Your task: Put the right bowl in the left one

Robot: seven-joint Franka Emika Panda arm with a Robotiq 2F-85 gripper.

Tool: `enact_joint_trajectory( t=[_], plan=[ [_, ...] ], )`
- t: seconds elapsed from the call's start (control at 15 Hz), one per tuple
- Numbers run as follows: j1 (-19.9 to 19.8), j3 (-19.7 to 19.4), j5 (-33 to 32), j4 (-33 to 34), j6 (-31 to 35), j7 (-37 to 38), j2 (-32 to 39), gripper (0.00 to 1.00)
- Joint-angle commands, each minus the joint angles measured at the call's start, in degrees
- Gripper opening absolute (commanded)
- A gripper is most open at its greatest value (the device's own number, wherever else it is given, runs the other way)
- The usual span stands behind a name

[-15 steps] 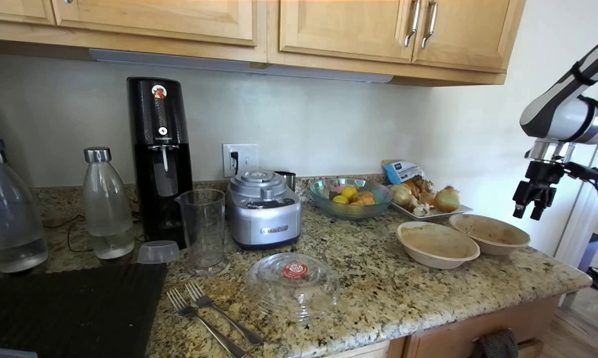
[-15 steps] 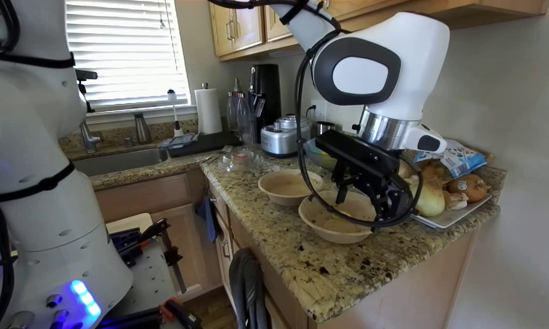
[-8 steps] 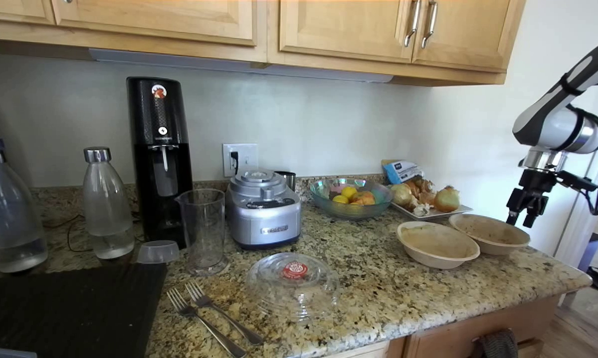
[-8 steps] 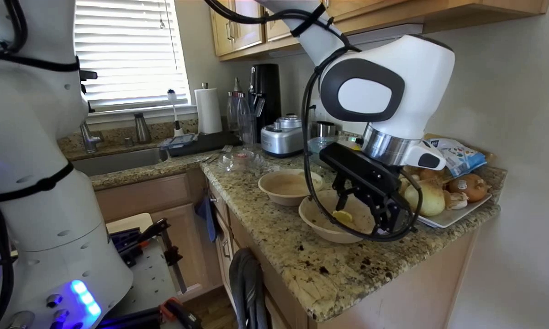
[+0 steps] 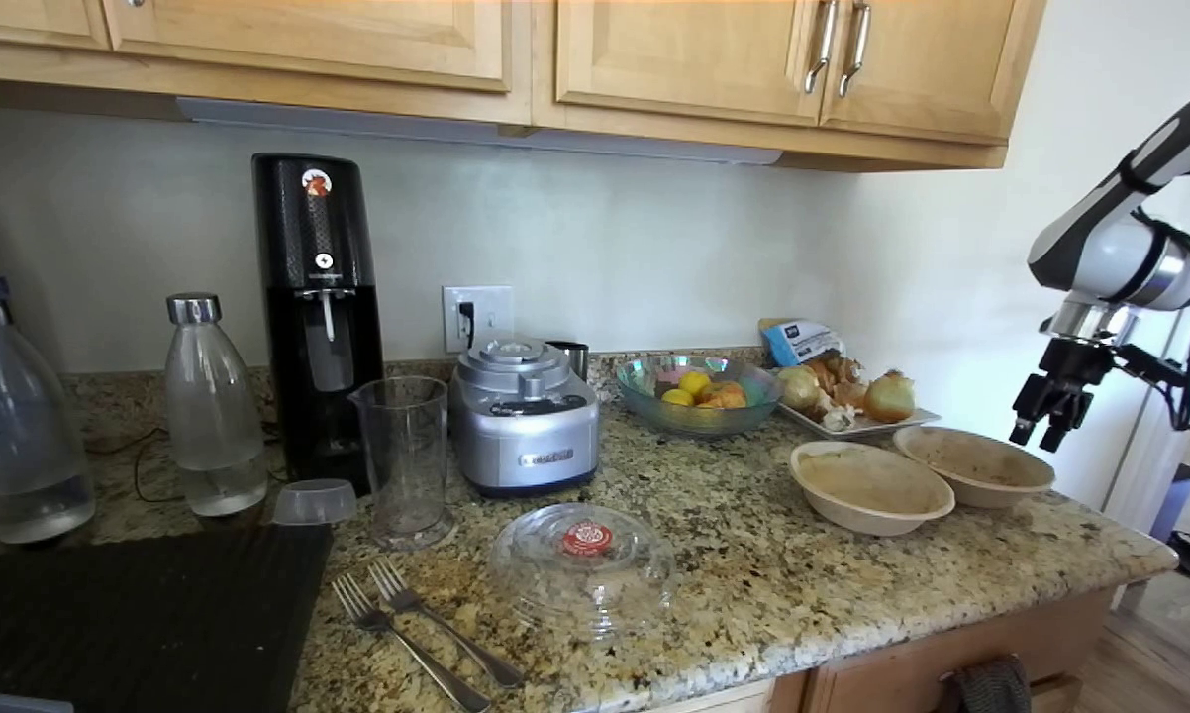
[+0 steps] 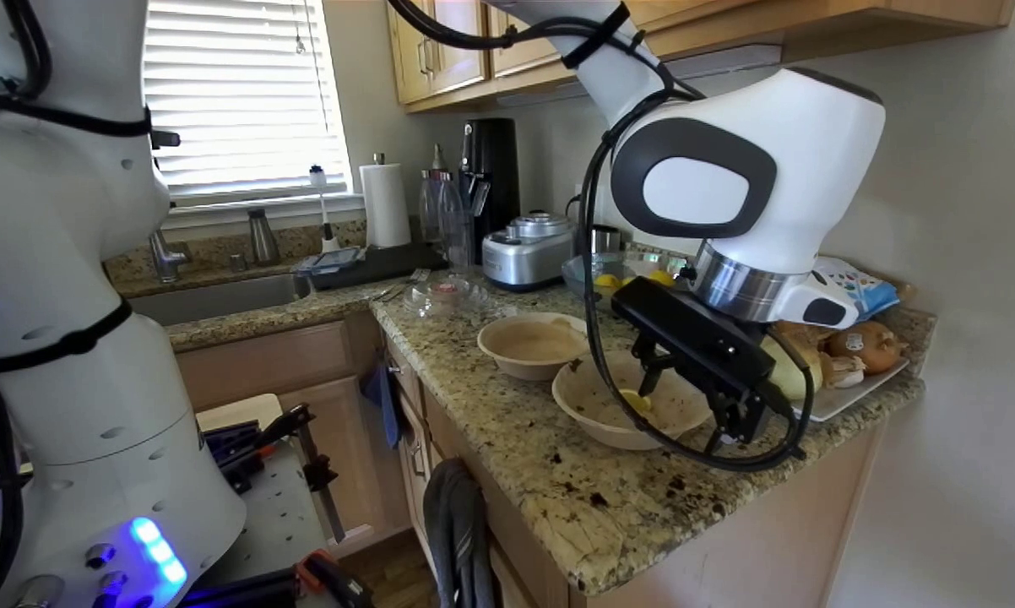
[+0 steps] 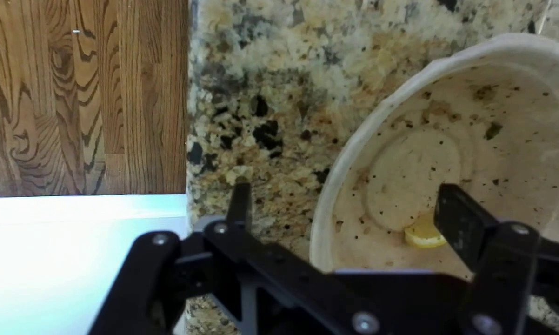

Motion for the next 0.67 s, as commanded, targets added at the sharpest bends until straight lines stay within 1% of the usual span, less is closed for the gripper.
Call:
enact_joint_trajectory(
  t=[0.0, 0.07, 0.2, 0.33, 0.53, 0.6],
  plan=[
    [-2.32, 1.51, 2.21, 1.77, 0.23, -2.76, 2.13, 0.94],
    [-2.52, 1.61, 2.32, 2.30, -0.07, -2.87, 2.77, 0.81],
    [-2.86, 1.81, 2.30, 3.04, -0.06, -3.01, 3.70, 0.70],
    [-3.21, 2.04, 2.24, 3.47, 0.00, -3.43, 4.22, 0.68],
    [-3.61, 2.32, 2.22, 3.71, 0.23, -4.43, 4.42, 0.72],
    [-3.84, 2.44, 2.37, 3.74, 0.20, -4.98, 4.34, 0.71]
  ],
)
